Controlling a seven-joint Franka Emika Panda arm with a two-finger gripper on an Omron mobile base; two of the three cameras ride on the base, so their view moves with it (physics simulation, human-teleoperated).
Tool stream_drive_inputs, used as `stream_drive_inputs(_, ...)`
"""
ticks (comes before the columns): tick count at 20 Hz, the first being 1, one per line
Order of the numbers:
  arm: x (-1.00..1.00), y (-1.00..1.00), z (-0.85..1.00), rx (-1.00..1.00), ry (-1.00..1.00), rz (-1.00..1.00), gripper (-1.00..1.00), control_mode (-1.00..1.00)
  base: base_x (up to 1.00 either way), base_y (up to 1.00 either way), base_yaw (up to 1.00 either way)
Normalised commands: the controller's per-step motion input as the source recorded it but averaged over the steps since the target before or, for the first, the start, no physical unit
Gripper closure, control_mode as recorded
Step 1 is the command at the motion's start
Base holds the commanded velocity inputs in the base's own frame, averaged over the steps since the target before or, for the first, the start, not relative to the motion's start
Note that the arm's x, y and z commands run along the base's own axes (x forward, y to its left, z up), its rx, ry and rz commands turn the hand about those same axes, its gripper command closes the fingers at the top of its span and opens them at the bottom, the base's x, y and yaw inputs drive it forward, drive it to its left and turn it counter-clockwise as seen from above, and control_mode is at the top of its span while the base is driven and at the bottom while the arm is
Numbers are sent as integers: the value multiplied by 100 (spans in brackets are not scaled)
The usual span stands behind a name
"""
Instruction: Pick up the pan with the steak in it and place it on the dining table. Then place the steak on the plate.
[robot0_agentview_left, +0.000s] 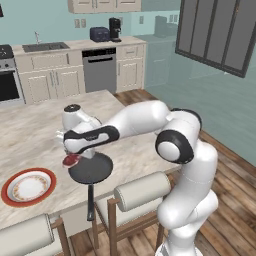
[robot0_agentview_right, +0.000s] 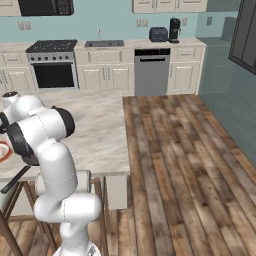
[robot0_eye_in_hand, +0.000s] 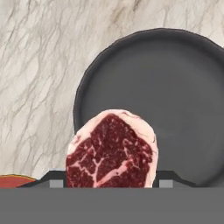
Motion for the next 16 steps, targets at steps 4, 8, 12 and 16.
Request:
stream_drive_inputs(4, -20, 52, 15, 6, -5, 0, 100, -100, 0, 0, 0)
stream_drive_inputs(8, -13, 51, 11, 5, -4, 0, 100, -100, 0, 0, 0)
stream_drive_inputs(12, -11, 44, 1, 8, -1, 0, 100, -100, 0, 0, 0)
stream_drive_inputs(16, -7, 27, 0, 7, -1, 0, 100, -100, 0, 0, 0)
